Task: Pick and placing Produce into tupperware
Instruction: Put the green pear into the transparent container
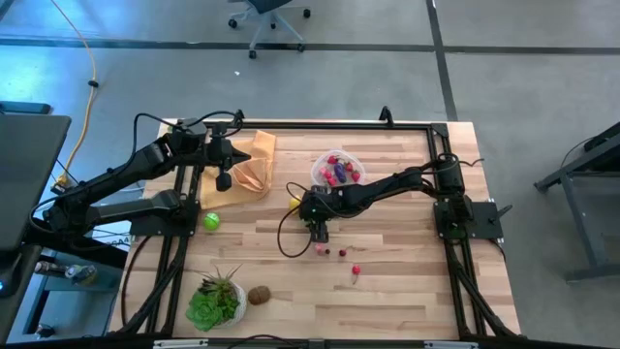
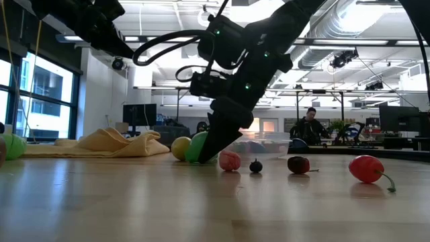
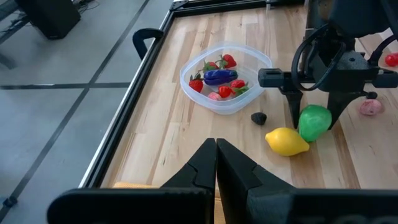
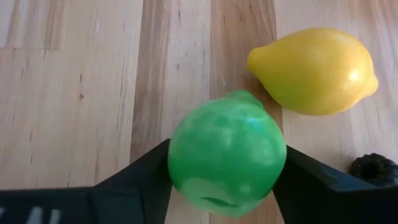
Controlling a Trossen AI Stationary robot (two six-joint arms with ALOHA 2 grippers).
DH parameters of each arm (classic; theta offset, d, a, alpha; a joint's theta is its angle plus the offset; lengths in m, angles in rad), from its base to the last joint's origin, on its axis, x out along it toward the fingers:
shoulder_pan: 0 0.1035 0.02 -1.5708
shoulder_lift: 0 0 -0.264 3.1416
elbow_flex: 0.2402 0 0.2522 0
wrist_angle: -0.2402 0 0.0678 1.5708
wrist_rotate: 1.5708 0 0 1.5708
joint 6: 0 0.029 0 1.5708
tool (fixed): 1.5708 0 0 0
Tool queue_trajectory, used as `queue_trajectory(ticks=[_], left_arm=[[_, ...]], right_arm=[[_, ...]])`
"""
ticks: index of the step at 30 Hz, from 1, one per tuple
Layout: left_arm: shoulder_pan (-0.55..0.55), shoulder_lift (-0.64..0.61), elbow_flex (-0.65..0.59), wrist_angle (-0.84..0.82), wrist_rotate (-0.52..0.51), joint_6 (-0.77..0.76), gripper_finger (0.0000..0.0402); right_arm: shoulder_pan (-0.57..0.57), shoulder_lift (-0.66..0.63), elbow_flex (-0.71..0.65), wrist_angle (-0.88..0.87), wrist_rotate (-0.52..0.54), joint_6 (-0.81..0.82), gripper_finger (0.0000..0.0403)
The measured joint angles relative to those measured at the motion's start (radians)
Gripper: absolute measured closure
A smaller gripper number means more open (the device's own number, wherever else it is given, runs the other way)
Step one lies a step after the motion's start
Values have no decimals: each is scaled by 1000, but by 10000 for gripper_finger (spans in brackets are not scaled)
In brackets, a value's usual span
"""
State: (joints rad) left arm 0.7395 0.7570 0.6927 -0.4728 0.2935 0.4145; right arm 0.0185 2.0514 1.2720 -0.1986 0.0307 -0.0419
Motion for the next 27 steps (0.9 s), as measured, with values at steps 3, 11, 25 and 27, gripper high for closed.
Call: queue_trajectory(ticks=[3,11,25,27], left_arm=[[0,0,0,0,0,0,399],[0,0,0,0,0,0,399],[0,0,0,0,1,0,399],[0,0,0,0,1,0,399]], right_arm=[[0,0,0,0,0,0,193],[17,-15,0,-9,11,1,195],[82,-266,0,-100,294,50,196],[72,-310,0,-139,343,88,196]])
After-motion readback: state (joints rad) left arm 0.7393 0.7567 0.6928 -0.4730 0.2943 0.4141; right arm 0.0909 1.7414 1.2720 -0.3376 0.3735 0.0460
